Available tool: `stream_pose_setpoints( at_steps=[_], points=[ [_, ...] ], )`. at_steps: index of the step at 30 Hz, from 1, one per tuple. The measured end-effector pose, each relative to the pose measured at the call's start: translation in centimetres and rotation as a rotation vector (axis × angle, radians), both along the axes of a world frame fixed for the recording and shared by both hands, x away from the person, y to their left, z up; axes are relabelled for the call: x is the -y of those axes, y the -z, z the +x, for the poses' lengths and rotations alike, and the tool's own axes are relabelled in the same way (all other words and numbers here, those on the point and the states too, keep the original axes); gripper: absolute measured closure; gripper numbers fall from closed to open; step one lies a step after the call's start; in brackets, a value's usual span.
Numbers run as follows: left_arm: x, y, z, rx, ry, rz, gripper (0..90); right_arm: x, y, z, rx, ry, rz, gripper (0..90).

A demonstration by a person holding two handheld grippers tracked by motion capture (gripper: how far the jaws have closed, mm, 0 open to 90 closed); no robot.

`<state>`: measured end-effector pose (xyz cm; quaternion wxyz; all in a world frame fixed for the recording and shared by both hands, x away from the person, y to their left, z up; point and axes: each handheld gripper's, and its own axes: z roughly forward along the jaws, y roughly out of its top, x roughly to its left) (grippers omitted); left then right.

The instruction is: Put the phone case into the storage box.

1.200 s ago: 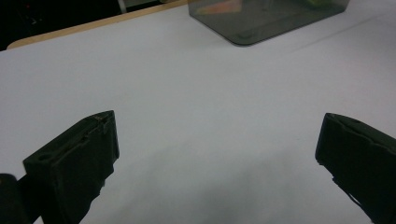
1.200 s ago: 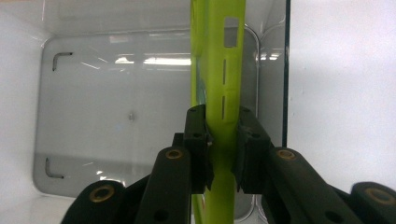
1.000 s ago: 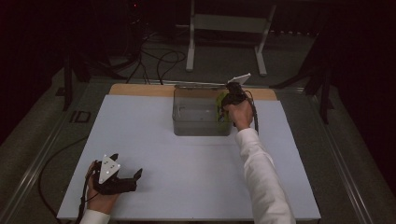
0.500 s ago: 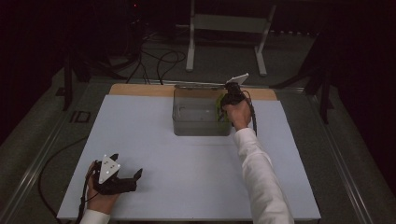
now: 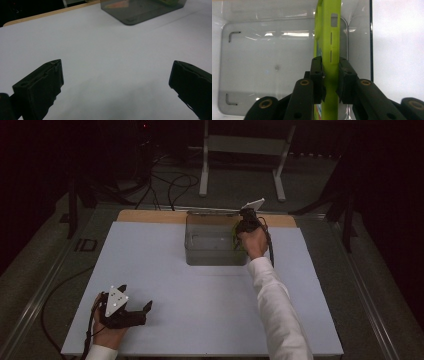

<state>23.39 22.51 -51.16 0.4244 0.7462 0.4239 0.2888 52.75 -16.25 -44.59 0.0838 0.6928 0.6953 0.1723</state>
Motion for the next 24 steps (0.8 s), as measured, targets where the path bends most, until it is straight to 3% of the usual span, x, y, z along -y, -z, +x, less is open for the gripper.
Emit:
stream_pose_setpoints(
  at_steps=[12,15,24],
  points=[
    [0.0,0.0,0.0,0.000,0.000,0.001,0.0,0.0,-0.1,-0.2,0.018,-0.014,-0.011,72.8],
    [0.0,0.0,0.0,0.000,0.000,0.000,0.0,-0.2,-0.4,-0.3,0.039,-0.027,-0.033,68.7],
    [0.1,0.0,0.0,0.000,0.000,0.001,0.0,0.3,-2.1,-1.2,0.115,-0.075,-0.013,61.5]
  ],
)
